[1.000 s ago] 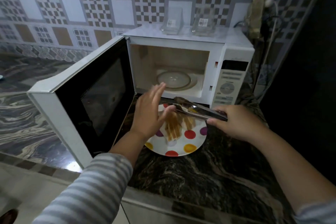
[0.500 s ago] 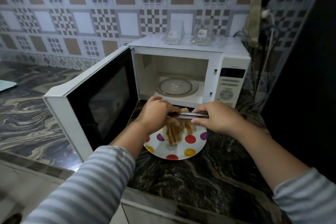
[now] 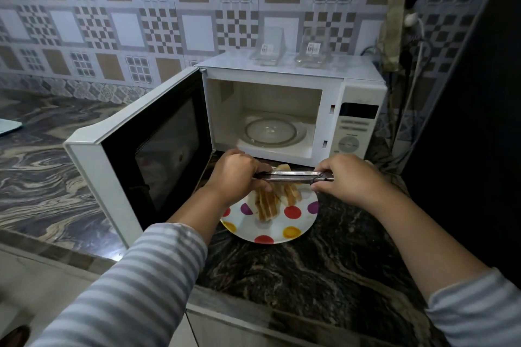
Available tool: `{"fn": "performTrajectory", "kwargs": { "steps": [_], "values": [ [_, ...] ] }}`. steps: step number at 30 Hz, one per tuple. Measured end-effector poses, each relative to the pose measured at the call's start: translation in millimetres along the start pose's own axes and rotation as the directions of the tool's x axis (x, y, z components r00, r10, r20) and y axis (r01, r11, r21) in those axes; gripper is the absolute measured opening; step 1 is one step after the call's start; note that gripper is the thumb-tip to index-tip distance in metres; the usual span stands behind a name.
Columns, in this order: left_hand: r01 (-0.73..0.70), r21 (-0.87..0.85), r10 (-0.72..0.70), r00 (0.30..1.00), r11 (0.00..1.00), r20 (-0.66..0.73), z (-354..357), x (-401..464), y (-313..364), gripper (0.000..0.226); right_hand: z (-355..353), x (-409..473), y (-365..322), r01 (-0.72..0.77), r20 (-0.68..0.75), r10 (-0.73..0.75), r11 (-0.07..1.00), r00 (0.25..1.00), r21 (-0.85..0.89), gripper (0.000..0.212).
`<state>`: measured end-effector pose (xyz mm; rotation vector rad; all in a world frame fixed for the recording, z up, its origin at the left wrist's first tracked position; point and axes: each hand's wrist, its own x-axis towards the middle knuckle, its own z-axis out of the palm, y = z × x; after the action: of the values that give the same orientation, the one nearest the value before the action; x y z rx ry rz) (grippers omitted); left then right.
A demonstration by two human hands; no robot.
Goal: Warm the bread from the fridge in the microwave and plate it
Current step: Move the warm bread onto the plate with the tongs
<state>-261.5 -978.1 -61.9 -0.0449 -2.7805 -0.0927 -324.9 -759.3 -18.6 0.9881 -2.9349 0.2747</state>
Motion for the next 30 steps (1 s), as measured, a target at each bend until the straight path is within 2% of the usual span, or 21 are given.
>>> {"fn": "performTrajectory", "kwargs": {
  "steps": [4, 11, 17, 21, 22, 26, 30],
  "values": [
    [0.017, 0.001, -0.017, 1.0, 1.0, 0.015, -0.3, -0.9, -1.1, 0.036, 2.7, -2.3, -6.8, 0.0, 0.014, -0.001, 0.999, 1.0, 0.041, 0.029],
    [0.019, 0.037, -0.02, 0.999, 0.999, 0.032, -2.6, -2.3, -4.9, 0.034, 4.7, -1.9, -3.1, -0.078, -0.001, 0.079, 0.985, 0.997, 0.156, 0.042],
    [0.024, 0.017, -0.025, 0.998, 1.0, 0.064, -5.0, 3.0, 9.5, 0.041, 9.8, 2.0, -12.3, -0.062, 0.044, 0.058, 0.993, 0.997, 0.097, 0.061],
    [0.027, 0.022, -0.028, 0.997, 0.999, 0.077, -3.7, 5.1, 14.8, 0.044, 10.3, 1.4, -18.6, -0.062, 0.086, 0.051, 0.99, 0.995, 0.128, 0.078],
    [0.034, 0.011, -0.035, 0.996, 0.999, 0.082, -3.4, 4.8, 14.1, 0.043, 10.4, 1.1, -18.5, -0.076, 0.081, 0.067, 0.99, 0.995, 0.121, 0.073],
    [0.044, -0.039, -0.04, 0.994, 0.998, 0.106, -5.1, 1.9, 10.4, 0.047, 13.7, 0.0, -16.4, -0.075, 0.076, 0.067, 0.991, 0.995, 0.11, 0.028],
    [-0.011, -0.131, 0.033, 0.986, 0.991, 0.166, -4.6, -3.1, 11.0, 0.064, 19.5, -2.3, -16.0, -0.051, 0.056, 0.044, 0.988, 0.997, 0.143, 0.017]
  ]
}}
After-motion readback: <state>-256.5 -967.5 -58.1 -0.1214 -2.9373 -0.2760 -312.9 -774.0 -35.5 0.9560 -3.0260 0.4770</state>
